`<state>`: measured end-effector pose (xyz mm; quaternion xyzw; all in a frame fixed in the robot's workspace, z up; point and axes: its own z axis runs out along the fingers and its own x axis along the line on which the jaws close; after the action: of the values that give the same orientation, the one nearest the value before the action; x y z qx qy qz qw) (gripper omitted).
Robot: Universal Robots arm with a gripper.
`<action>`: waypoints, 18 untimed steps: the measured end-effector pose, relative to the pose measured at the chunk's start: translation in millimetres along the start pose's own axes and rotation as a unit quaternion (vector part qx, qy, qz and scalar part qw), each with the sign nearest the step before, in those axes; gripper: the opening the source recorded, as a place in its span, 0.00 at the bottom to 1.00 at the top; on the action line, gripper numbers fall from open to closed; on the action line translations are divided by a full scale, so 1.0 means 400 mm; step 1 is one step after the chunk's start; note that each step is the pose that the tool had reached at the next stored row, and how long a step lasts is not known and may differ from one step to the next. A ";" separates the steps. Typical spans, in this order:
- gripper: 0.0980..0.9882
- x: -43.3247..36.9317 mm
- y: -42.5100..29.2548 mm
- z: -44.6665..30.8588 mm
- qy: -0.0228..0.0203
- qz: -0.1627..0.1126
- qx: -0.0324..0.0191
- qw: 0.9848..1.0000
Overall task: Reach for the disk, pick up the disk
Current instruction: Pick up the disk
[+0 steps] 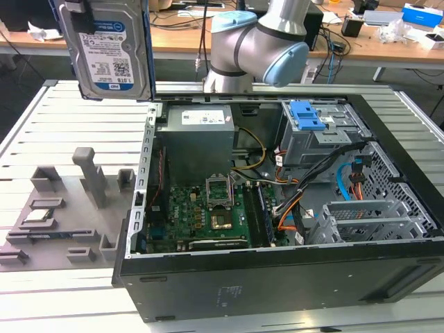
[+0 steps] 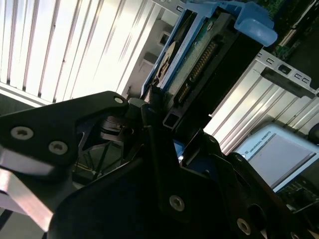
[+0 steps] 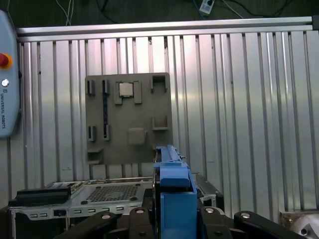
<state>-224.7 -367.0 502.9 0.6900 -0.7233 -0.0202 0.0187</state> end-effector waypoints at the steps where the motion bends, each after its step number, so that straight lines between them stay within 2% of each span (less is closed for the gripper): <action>1: 0.30 0.000 -0.007 0.000 0.000 0.000 0.000 1.000; 12: 0.30 -0.005 -0.108 -0.006 0.000 0.000 -0.001 1.000; 15: 0.30 -0.007 -0.139 -0.008 0.000 0.000 -0.001 1.000; 18: 0.30 -0.009 -0.181 -0.010 0.000 0.000 -0.002 1.000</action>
<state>-152.0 -366.7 502.9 0.6899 -0.7233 -0.0213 0.0197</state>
